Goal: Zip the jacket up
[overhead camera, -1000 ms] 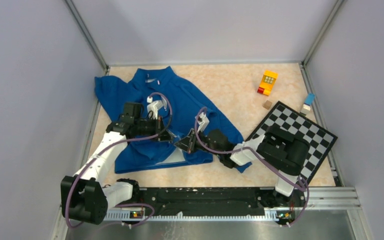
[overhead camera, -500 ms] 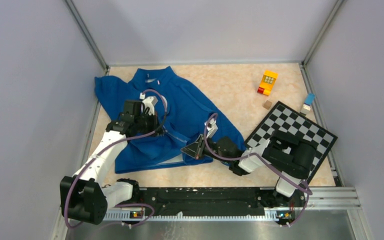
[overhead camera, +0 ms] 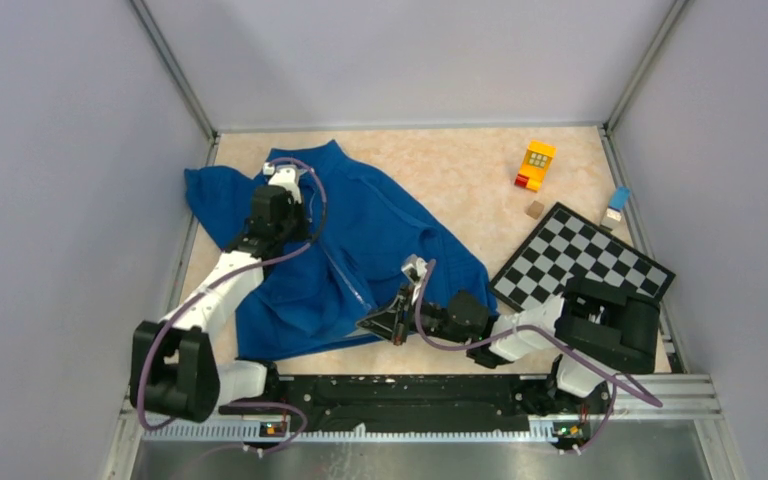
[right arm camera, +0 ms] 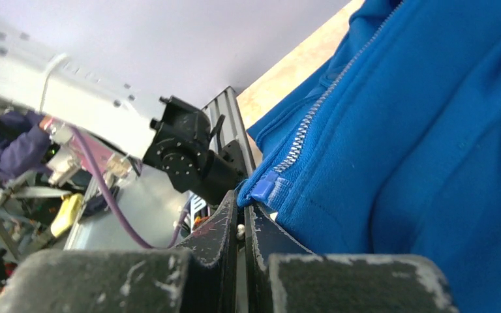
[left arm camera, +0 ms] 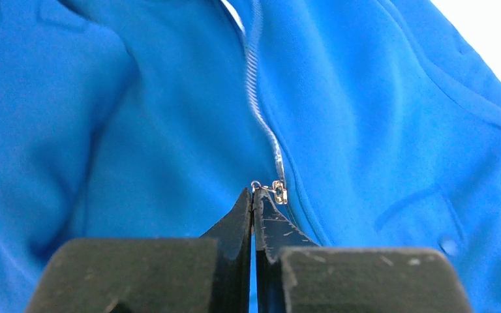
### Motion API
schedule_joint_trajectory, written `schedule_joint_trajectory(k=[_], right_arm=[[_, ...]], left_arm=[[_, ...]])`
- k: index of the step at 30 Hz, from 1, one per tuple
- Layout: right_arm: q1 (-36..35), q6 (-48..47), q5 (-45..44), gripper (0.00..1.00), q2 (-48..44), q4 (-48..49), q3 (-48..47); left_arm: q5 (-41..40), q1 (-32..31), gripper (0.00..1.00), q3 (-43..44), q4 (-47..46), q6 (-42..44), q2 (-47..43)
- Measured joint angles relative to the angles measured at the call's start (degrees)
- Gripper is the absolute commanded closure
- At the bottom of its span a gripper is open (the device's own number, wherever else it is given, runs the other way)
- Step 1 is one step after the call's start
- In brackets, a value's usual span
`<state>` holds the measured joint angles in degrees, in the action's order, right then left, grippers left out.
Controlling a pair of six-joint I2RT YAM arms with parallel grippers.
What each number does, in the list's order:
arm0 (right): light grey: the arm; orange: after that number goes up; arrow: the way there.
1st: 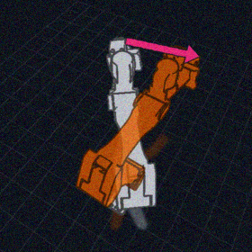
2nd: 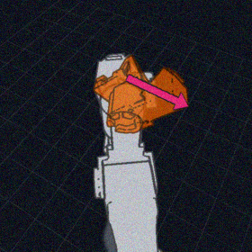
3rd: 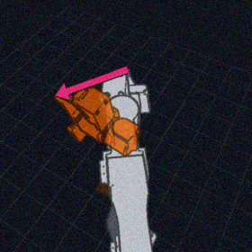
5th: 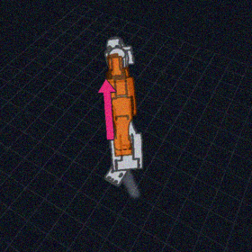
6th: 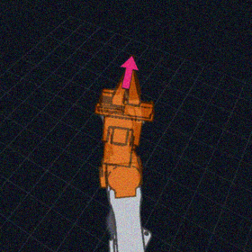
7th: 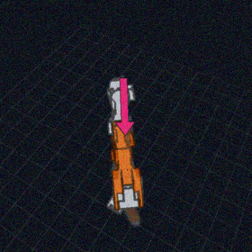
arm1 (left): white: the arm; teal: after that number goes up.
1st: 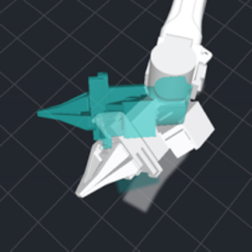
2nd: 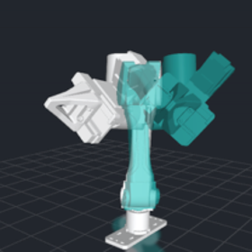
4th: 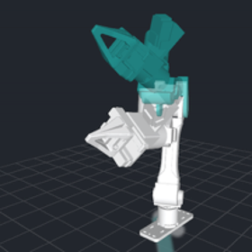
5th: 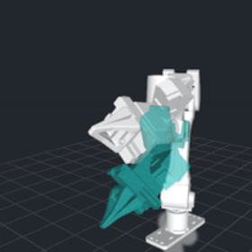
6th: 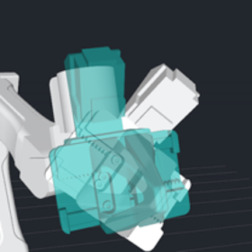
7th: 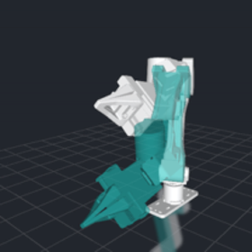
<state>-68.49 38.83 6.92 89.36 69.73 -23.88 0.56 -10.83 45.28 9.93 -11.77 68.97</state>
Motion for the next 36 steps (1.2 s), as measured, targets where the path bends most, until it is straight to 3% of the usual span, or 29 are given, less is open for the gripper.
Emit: schedule_joint_trajectory(k=[7,16,23,35,36], right_arm=[[-0.26,-4.9,2.86,1.0,-0.37,1.79,1.33],[-0.28,-7.96,3.72,1.0,-3.8,0.7,2.6],[-0.28,-9.57,4.04,1.0,-3.8,-0.76,2.38],[3.13,-10.97,0.83,1.0,-0.7,-3.02,-1.95],[3.3,-11.21,1.01,0.98,-0.24,-3.78,-2.69]], left_arm=[[-9.11,0.63,1.0,4.72,-11.37,3.61,15.43],[-16.74,2.32,1.0,23.23,-19.02,12.79,36.11],[-19.19,4.98,1.0,39.54,-20.02,21.59,50.07],[-18.21,5.81,1.0,60.5,-17.44,32.65,63.69],[-17.88,5.81,0.95,61.0,-17.2,32.94,63.89]])
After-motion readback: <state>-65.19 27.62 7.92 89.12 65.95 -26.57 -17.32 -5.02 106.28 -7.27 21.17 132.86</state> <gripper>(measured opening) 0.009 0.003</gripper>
